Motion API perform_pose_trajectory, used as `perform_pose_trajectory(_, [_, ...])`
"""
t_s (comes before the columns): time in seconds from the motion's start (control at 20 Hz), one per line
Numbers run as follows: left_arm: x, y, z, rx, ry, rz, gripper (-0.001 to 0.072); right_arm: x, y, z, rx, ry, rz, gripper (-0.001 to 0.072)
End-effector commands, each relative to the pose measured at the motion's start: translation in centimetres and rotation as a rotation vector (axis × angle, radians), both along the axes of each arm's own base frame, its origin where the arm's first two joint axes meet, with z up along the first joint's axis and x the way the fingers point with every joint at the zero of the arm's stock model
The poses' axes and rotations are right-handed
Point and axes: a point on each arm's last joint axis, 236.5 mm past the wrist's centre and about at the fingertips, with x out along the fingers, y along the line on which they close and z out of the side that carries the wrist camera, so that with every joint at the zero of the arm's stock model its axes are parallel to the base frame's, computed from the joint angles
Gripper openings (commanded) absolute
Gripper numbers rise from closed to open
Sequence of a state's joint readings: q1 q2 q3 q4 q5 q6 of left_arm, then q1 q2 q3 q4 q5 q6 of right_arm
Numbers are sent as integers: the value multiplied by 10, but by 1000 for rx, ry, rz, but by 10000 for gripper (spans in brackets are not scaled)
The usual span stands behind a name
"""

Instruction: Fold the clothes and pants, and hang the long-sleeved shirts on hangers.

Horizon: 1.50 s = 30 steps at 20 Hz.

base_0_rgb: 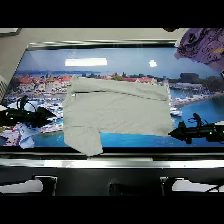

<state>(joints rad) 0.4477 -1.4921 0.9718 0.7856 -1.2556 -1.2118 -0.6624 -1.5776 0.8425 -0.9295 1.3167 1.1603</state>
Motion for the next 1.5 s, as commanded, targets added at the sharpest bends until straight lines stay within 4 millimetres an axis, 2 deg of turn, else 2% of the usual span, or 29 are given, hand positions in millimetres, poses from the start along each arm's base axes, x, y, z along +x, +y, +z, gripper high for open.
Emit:
perform_pose_trajectory(0.0, [-11, -16, -16, 2, 4, -34, 511, 6, -5, -4, -23, 1, -40, 34])
perform_pose_trajectory(0.15, [-21, -33, -25, -1, 23, -77, 512, 6, -5, -3, -20, 4, -41, 34])
perform_pose_trajectory(0.45, [-30, -45, -36, -3, 47, -85, 511, 4, -3, -1, -11, 8, -35, 34])
perform_pose_trajectory(0.7, [-25, -50, -41, 25, 30, -91, 511, 4, -3, -2, -11, 8, -35, 34])
perform_pose_trajectory(0.85, [-26, -61, -48, 30, 46, -110, 509, 3, -2, -1, -5, 11, -31, 34])
perform_pose_trajectory(0.9, [-27, -64, -50, 28, 52, -117, 448, 3, -1, 0, -3, 12, -30, 34])
perform_pose_trajectory(1.0, [-26, -66, -51, 29, 49, -118, 105, 3, -1, 0, -3, 8, -26, 34])
perform_pose_trajectory(1.05, [-24, -67, -49, 23, 47, -112, 22, 2, -1, 0, -2, 7, -24, 34])
perform_pose_trajectory(1.15, [-22, -68, -46, 18, 39, -110, 20, 3, 4, 5, 22, -11, -6, 34])
perform_pose_trajectory(1.25, [-11, -67, -37, 16, 7, -101, 18, 15, 19, 15, 60, -72, 25, 33])
perform_pose_trajectory(1.35, [11, -66, -17, 22, -65, -96, 17, 35, 40, 23, 23, -144, 98, 32])
perform_pose_trajectory(1.45, [43, -67, 17, 43, -164, -96, 16, 72, 59, 39, -68, -242, 170, 32])
